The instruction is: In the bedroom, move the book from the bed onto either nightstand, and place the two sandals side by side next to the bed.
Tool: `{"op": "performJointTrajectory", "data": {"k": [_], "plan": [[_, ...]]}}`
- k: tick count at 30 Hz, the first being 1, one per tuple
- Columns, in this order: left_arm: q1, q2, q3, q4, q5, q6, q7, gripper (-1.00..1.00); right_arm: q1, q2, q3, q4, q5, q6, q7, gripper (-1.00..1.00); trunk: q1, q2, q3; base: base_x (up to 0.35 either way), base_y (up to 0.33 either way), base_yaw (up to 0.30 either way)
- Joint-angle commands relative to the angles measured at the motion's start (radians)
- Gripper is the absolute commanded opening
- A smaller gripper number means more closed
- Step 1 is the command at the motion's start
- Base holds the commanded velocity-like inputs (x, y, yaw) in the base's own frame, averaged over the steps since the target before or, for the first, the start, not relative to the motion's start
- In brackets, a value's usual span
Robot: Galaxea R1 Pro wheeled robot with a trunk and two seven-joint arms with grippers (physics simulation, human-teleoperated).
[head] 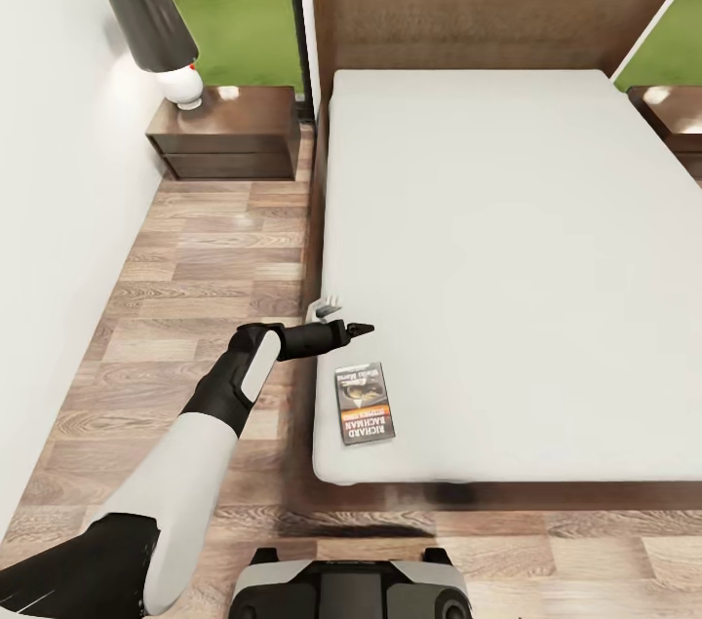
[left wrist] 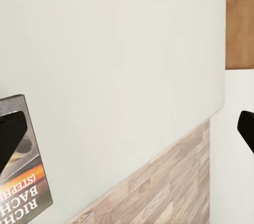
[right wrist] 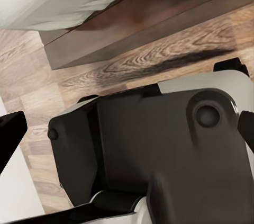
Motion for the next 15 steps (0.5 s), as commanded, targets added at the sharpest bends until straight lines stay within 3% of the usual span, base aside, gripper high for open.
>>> {"op": "performJointTrajectory", "data": {"k": [1, 15], "plan": [[0.000, 0.000, 0.000, 0.000, 0.003, 0.006, 0.000, 1.00, -0.001, 0.000, -0.007, 0.000, 0.011, -0.008, 0.004, 1.00, 0.004, -0.009, -0.004, 0.000, 0.000, 0.000], [0.000, 0.000, 0.000, 0.001, 0.003, 0.006, -0.001, 1.00, -0.001, 0.000, -0.007, 0.000, 0.011, -0.008, 0.004, 1.00, 0.058, -0.107, -0.048, 0.000, 0.000, 0.000]]}}
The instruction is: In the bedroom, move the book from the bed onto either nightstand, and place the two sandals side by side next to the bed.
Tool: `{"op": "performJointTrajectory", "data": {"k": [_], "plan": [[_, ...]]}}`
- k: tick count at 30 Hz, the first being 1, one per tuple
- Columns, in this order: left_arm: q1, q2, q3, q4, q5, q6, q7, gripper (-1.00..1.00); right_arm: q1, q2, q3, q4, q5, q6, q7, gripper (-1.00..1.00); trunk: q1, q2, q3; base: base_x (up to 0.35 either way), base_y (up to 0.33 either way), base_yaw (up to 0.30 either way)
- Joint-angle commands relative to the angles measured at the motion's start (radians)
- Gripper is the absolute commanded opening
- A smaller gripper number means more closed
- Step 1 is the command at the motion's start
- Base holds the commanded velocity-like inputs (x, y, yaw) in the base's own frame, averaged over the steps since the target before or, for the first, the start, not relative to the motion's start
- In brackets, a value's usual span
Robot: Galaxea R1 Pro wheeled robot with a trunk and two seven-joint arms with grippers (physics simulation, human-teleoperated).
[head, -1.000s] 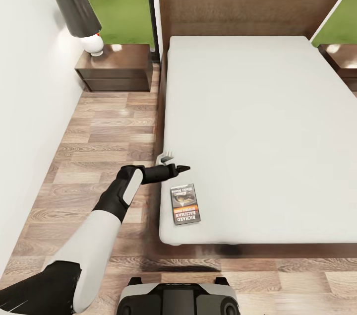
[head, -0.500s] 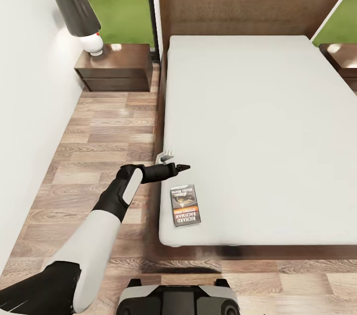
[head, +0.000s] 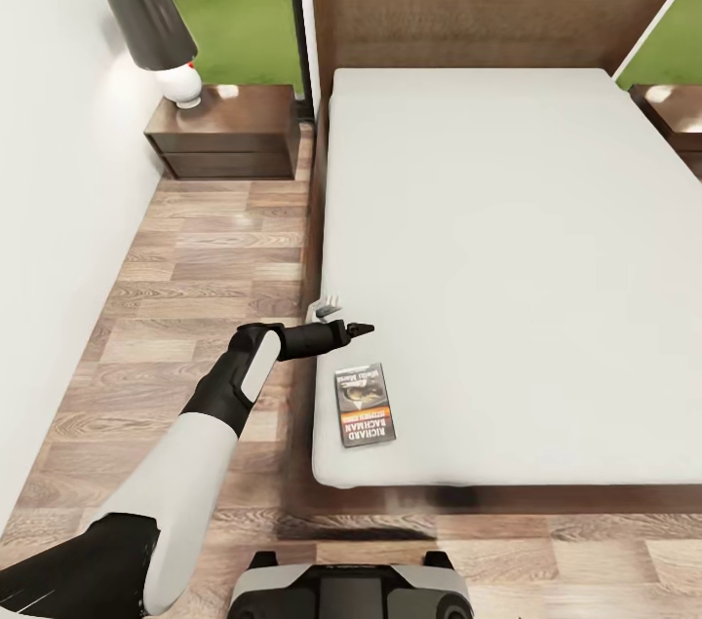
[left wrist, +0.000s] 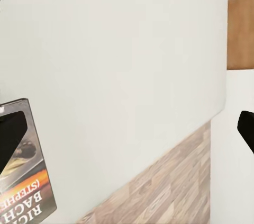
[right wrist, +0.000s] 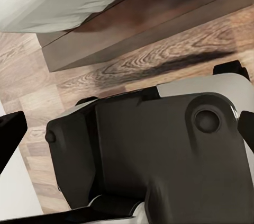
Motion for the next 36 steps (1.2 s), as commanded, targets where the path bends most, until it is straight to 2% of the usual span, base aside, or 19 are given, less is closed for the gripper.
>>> {"op": "performJointTrajectory", "data": {"k": [1, 36], "plan": [[0.000, 0.000, 0.001, 0.000, 0.003, 0.006, 0.000, 1.00, -0.001, 0.000, -0.007, 0.001, 0.011, -0.008, 0.004, 1.00, 0.004, -0.008, -0.004, 0.000, 0.000, 0.000], [0.000, 0.000, 0.003, 0.002, 0.005, 0.007, -0.005, 1.00, -0.001, 0.000, -0.007, 0.001, 0.011, -0.009, 0.004, 1.00, 0.138, -0.253, -0.114, 0.000, 0.000, 0.000]]}}
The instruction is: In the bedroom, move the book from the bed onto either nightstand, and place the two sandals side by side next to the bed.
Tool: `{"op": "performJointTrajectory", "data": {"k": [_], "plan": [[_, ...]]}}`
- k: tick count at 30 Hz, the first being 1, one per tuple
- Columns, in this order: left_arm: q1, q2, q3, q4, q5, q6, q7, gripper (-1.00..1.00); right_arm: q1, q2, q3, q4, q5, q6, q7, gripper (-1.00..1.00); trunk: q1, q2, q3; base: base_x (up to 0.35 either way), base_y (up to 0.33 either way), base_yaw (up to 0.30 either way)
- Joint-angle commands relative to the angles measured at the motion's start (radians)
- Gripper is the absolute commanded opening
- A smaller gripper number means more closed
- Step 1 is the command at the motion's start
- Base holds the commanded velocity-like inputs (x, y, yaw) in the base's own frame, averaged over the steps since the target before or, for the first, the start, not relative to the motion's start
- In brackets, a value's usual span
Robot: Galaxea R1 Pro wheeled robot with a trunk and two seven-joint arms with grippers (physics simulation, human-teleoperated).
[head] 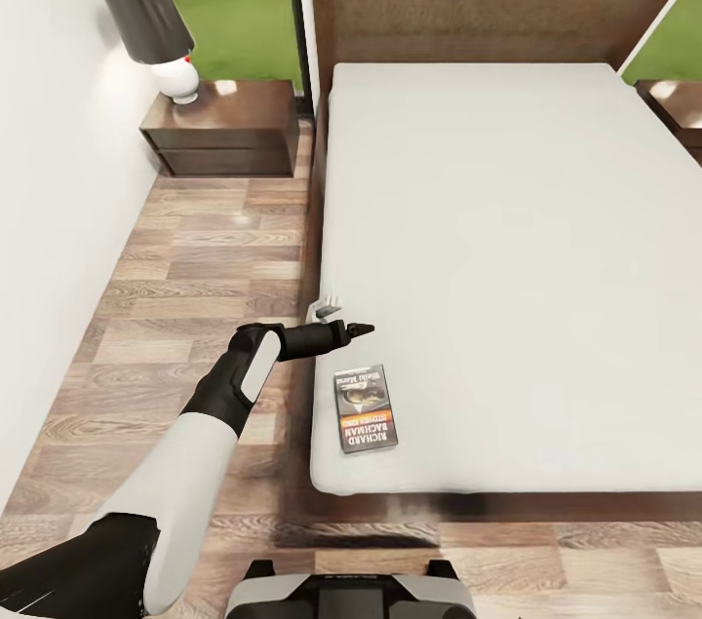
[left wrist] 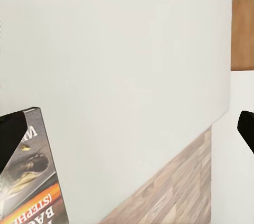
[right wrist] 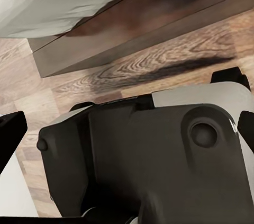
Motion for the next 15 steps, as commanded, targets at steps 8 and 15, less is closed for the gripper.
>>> {"op": "performJointTrajectory", "data": {"k": [8, 15], "plan": [[0.000, 0.000, 0.001, 0.003, 0.004, 0.007, -0.001, 1.00, -0.001, 0.000, -0.007, 0.001, 0.011, -0.008, 0.006, 1.00, 0.031, -0.057, -0.026, 0.000, 0.000, 0.000], [0.000, 0.000, 0.001, 0.004, 0.004, 0.006, -0.001, 1.00, -0.001, 0.000, -0.007, 0.000, 0.011, -0.008, 0.006, 1.00, 0.058, -0.106, -0.048, 0.000, 0.000, 0.000]]}}
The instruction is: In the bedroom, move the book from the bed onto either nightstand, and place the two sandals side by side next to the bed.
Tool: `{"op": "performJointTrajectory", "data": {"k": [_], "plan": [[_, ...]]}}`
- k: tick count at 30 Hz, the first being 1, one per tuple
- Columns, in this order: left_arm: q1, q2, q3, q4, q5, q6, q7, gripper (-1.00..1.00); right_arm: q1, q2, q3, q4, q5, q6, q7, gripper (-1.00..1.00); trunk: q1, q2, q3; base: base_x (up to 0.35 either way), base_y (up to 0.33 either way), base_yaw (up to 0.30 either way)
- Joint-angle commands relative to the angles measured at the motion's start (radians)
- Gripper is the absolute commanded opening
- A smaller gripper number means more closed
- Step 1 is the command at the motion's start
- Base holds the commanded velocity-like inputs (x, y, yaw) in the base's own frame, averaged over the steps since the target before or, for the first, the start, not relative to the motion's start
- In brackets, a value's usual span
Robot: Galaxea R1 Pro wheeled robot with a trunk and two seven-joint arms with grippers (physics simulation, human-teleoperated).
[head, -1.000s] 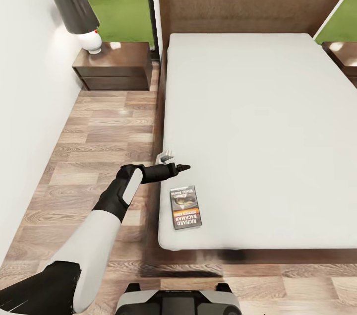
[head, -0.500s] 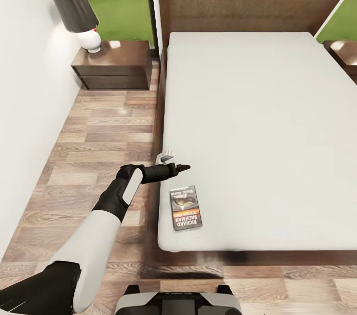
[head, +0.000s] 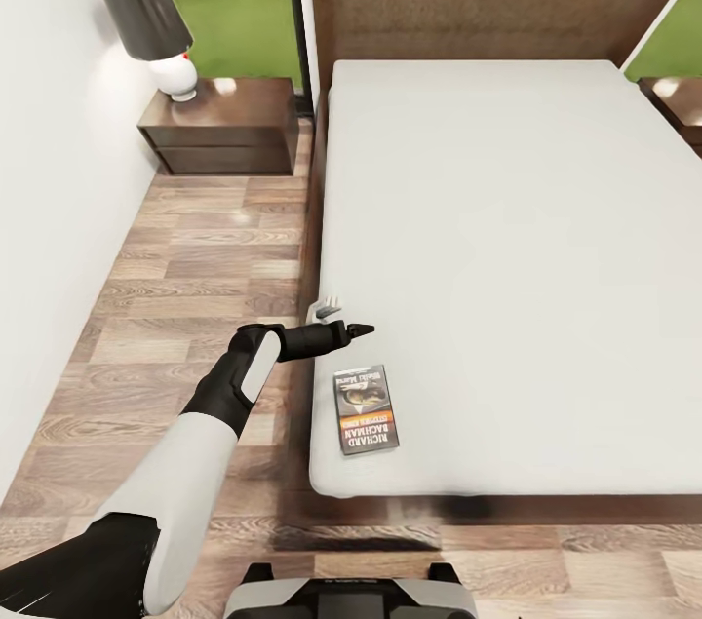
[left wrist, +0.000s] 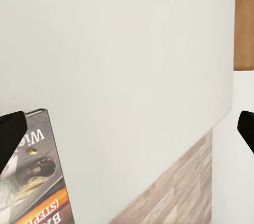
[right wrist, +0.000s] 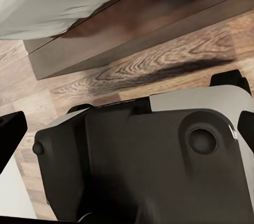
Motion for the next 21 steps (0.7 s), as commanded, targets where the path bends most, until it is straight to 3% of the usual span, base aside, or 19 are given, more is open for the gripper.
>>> {"op": "performJointTrajectory", "data": {"k": [1, 21], "plan": [[0.000, 0.000, 0.001, 0.000, 0.003, 0.006, 0.000, 1.00, -0.001, 0.000, -0.007, 0.001, 0.011, -0.008, 0.003, 1.00, 0.004, -0.008, -0.004, 0.000, 0.000, 0.000], [0.000, 0.000, 0.000, -0.001, 0.003, 0.006, 0.000, 1.00, 0.000, 0.000, -0.007, 0.000, 0.011, -0.008, 0.006, 1.00, 0.081, -0.148, -0.066, 0.000, 0.000, 0.000]]}}
